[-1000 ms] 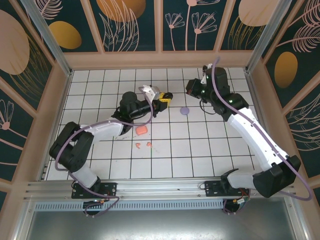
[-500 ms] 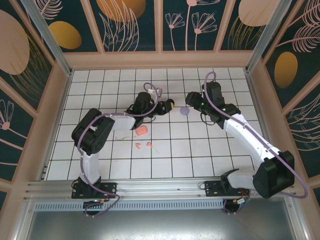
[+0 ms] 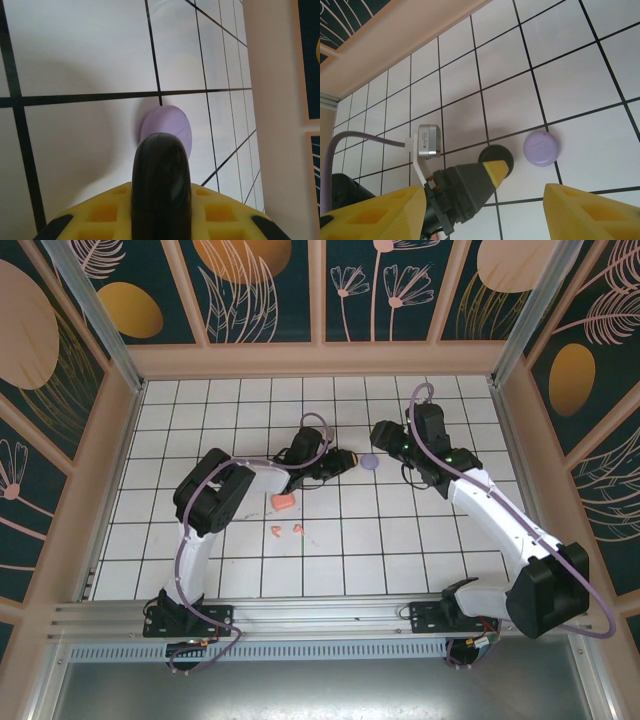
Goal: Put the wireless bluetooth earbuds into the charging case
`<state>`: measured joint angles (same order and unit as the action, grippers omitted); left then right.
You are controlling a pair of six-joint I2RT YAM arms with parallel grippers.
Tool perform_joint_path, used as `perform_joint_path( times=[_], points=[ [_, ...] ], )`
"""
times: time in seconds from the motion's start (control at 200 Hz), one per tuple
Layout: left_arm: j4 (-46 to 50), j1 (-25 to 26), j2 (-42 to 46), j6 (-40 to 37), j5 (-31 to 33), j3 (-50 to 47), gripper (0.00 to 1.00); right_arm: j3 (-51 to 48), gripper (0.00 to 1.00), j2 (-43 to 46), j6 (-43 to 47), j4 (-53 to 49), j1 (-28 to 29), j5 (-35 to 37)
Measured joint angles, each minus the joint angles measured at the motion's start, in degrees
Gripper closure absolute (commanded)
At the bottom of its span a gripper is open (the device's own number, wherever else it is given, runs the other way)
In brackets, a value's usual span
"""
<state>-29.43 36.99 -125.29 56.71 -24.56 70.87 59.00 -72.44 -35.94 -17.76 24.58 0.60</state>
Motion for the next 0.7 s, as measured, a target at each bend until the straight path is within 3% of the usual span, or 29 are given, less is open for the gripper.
perform_joint_path(
  times=[0.435, 0.701],
  points=[
    [8.2, 0.0, -3.52, 1.33, 1.42, 7.06, 0.65, -0.79, 0.34, 1.51, 0.02, 0.04, -1.18, -0.2],
    [9.64, 0.11, -3.48, 0.55, 1.62, 8.07, 0.57, -0.79, 0.33, 1.79, 0.02, 0.04, -1.31, -0.63]
  ],
)
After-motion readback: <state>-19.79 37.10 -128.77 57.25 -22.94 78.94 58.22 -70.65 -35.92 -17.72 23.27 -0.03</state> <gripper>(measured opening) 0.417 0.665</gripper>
